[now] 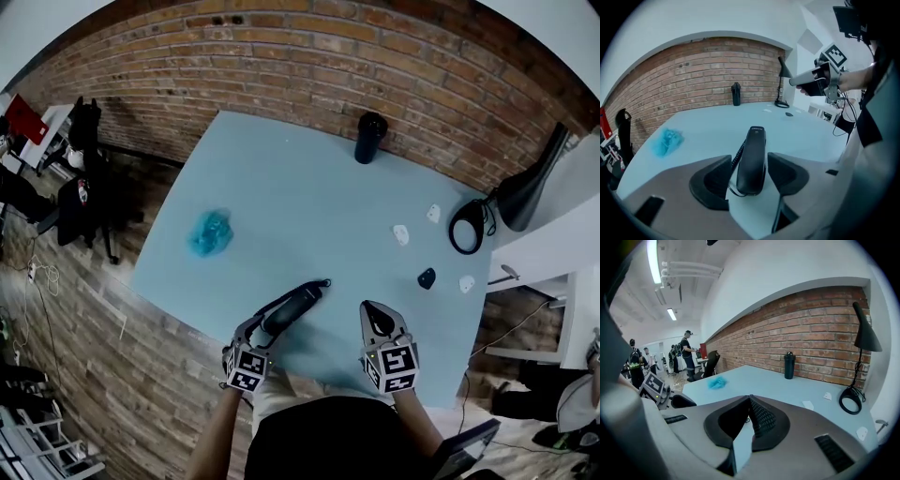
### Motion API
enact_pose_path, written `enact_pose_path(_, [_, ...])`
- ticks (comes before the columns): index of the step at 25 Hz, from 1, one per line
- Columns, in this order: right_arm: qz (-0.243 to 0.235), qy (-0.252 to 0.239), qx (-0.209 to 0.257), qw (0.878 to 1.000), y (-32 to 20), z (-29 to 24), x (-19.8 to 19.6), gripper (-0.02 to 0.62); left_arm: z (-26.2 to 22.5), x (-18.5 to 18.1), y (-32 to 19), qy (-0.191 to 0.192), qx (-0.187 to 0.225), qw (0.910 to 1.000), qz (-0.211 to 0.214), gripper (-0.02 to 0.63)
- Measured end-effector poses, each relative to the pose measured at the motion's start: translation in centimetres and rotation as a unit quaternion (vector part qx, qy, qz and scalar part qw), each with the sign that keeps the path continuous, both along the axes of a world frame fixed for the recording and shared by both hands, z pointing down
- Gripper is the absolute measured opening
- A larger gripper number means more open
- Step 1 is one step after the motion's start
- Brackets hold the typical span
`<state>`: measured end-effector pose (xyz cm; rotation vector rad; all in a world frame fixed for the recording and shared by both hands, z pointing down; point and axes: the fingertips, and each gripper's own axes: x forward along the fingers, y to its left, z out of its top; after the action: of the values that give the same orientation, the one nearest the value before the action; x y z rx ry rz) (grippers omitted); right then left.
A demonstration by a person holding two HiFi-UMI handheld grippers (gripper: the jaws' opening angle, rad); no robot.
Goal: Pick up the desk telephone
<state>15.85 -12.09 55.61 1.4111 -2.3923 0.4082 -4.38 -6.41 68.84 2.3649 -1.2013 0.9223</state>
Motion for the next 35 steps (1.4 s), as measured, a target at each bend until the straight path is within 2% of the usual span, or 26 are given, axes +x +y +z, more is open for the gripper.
enact_pose_path(3, [0.017, -0.003, -0.014, 1.0, 0.2, 0.9, 0.4, 0.009, 1.7, 0.0, -0.1, -0.013, -0.028, 0.9994, 0.015, 0.286])
enact_pose_path(9, [0.012, -0.003, -0.021, 1.0, 0.3, 1.3, 0.0, 0.009, 4.4, 0.6, -0.1, -0.052, -0.065, 0.9947, 0.06, 0.304])
enact_pose_path(15, [0.008, -0.002, -0.025, 1.0, -0.1, 1.4, -0.2, 0.009, 5.9, 0.9, -0.1, -0.062, -0.091, 0.9925, 0.054, 0.316])
enact_pose_path(25, [0.008, -0.004, -0.033, 0.999, -0.3, 1.9, -0.1, 0.009, 7.5, 1.1, -0.2, -0.076, -0.119, 0.9881, 0.06, 0.318])
enact_pose_path(35, [0.015, -0.006, -0.04, 0.999, -0.5, 2.6, 0.4, 0.009, 7.5, 2.6, -1.7, -0.086, -0.113, 0.987, 0.075, 0.318])
